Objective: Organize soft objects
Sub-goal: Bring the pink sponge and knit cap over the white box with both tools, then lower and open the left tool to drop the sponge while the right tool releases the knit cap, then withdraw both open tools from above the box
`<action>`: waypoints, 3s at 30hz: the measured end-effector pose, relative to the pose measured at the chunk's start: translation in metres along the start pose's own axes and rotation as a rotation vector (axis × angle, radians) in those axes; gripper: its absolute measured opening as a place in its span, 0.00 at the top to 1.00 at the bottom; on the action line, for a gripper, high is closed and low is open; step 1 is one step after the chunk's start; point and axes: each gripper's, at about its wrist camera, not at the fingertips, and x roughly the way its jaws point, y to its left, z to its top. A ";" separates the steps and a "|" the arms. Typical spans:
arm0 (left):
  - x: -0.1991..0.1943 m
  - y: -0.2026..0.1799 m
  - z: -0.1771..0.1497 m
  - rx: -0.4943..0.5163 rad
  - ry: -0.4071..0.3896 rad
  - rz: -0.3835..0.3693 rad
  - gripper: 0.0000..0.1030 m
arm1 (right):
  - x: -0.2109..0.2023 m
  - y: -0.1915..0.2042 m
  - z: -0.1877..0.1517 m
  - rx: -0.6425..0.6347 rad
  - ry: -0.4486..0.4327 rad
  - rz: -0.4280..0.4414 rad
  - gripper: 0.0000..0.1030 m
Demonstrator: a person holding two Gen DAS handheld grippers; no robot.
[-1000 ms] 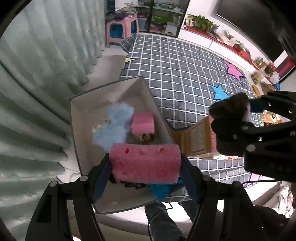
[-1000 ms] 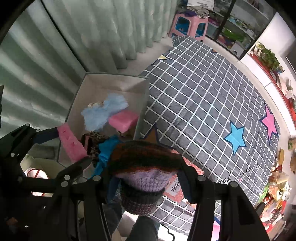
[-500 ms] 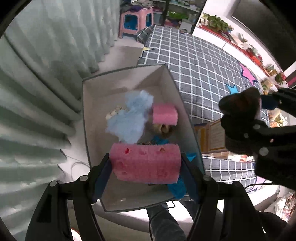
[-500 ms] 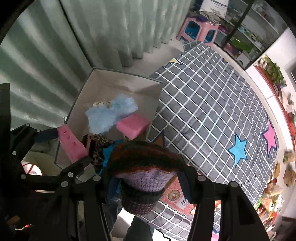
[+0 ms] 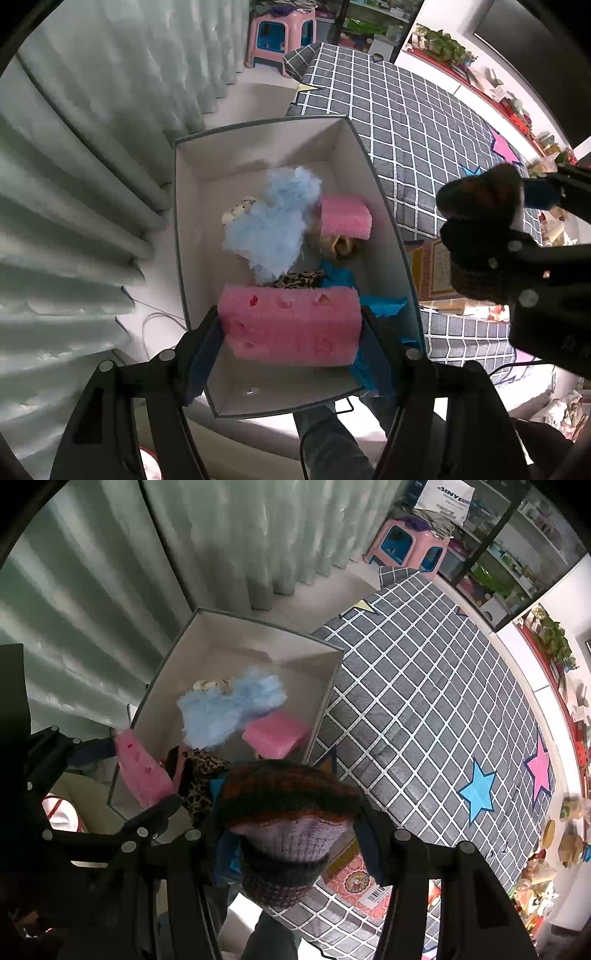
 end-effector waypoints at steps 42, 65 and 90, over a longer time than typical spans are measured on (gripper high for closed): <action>0.012 0.005 0.015 -0.017 0.044 0.009 0.28 | 0.019 -0.007 0.012 0.053 0.031 0.096 0.44; 0.019 0.008 0.011 -0.009 0.042 0.068 0.21 | 0.016 -0.014 0.016 0.084 0.003 0.140 0.01; 0.012 0.016 -0.002 -0.103 0.017 0.135 0.19 | -0.012 -0.026 -0.010 0.138 -0.018 0.121 0.01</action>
